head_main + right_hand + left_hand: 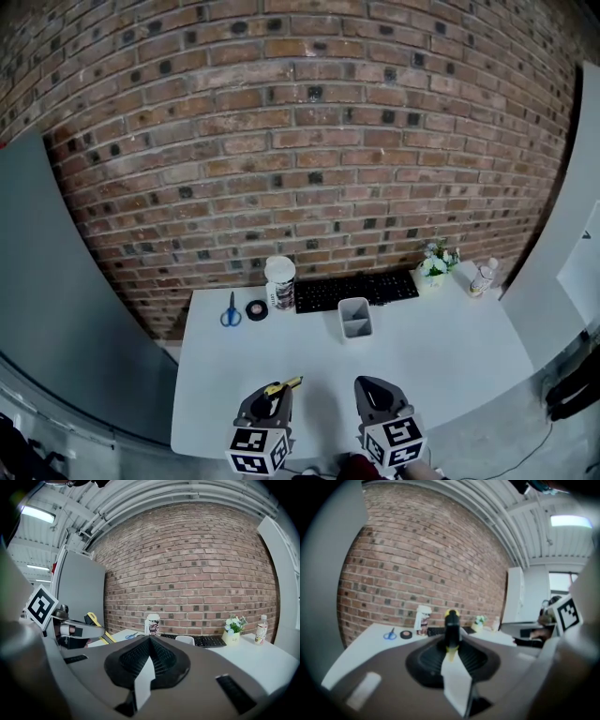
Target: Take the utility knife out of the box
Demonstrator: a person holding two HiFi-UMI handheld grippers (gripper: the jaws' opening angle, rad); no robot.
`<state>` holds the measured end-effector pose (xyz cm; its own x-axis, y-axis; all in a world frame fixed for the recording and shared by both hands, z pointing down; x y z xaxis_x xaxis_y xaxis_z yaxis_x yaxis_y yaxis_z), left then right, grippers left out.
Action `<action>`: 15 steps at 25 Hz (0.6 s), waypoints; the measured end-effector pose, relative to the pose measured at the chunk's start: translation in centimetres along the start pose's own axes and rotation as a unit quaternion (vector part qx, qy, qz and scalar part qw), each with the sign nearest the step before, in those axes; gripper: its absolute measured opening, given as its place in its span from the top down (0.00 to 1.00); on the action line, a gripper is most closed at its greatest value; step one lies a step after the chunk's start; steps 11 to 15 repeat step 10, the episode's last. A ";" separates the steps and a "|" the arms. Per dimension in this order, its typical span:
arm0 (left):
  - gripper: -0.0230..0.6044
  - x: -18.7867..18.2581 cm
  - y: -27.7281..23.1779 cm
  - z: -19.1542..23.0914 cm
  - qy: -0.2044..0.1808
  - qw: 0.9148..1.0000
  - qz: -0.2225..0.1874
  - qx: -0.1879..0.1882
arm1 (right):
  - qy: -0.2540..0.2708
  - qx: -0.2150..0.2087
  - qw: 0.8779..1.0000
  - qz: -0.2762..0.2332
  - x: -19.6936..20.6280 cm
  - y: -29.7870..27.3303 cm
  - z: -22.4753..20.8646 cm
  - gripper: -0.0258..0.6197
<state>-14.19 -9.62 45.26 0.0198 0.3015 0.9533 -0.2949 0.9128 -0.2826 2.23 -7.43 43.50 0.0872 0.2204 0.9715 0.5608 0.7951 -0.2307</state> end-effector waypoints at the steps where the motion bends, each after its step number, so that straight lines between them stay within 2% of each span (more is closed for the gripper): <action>1: 0.85 0.0 0.1 0.1 0.000 1.000 -0.001 0.001 | 0.000 0.000 1.000 0.000 0.0 0.1 0.1 0.95; 15: 0.85 -0.2 0.8 0.2 0.001 1.000 -0.007 0.004 | 0.003 -0.001 1.000 0.002 0.0 0.4 0.9 0.95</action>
Point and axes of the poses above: the fingertips, and each gripper's own axes: y backward along the fingers, z to its left, x out of its underside, the point moved 2 cm from there along y, backward along the fingers, and after that the axes turned 15 degrees about -x, right-handed, at the moved point
